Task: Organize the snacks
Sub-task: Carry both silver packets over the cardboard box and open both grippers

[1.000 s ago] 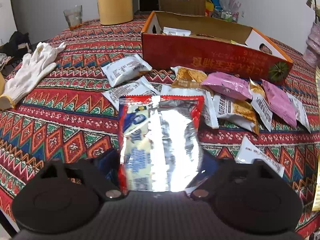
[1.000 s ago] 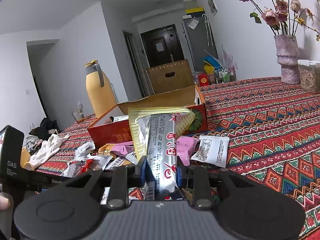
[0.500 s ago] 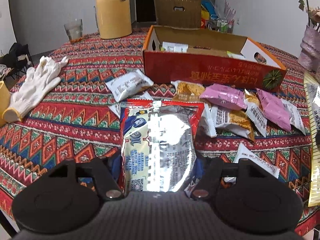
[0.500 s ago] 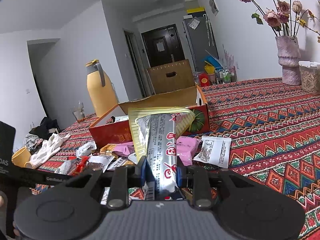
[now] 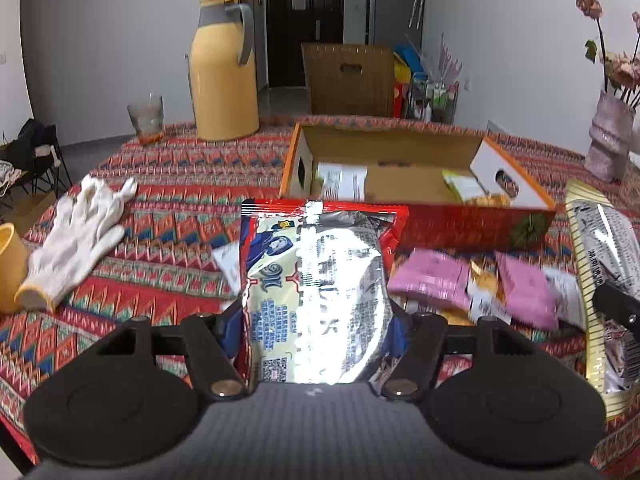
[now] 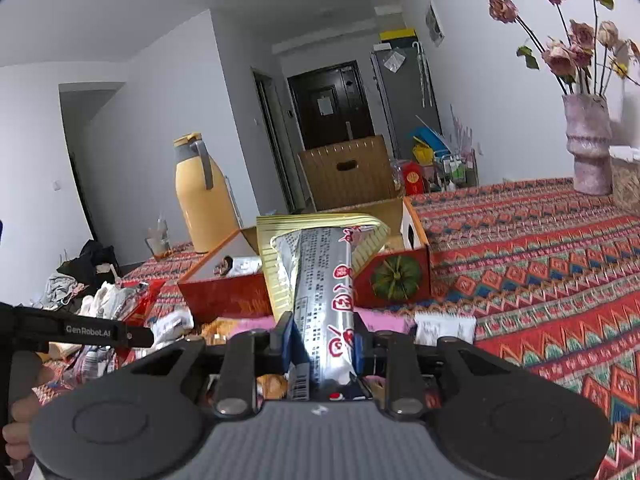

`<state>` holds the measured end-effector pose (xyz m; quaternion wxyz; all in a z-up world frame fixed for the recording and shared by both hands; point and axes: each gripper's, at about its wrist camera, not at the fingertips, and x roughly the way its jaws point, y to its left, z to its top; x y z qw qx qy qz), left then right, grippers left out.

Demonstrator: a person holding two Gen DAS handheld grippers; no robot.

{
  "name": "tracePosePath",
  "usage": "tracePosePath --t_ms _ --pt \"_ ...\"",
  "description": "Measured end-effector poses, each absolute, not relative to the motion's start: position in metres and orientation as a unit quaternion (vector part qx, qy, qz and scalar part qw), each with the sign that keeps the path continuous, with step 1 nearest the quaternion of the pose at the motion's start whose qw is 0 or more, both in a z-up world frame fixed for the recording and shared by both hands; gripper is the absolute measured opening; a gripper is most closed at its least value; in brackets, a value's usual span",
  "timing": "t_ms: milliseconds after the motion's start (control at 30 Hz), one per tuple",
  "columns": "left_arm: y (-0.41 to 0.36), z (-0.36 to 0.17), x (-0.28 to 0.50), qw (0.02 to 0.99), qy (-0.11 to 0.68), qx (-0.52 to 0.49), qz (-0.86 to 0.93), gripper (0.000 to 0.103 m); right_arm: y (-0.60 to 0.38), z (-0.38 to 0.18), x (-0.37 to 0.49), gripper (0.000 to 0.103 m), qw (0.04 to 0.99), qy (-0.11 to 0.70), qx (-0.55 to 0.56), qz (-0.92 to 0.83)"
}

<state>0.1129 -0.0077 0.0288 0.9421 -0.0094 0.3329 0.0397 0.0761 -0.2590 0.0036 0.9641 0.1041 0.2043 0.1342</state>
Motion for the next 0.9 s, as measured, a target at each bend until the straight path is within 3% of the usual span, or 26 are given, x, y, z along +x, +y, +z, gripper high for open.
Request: tracePosePath --t_ms 500,900 --pt "-0.018 0.077 0.176 0.958 0.285 -0.016 0.036 0.067 -0.243 0.037 0.164 0.027 0.969 0.184 0.102 0.132" --pt "-0.022 0.086 0.254 0.958 0.279 -0.032 0.051 0.067 -0.235 0.042 0.259 0.027 0.963 0.208 0.112 0.129"
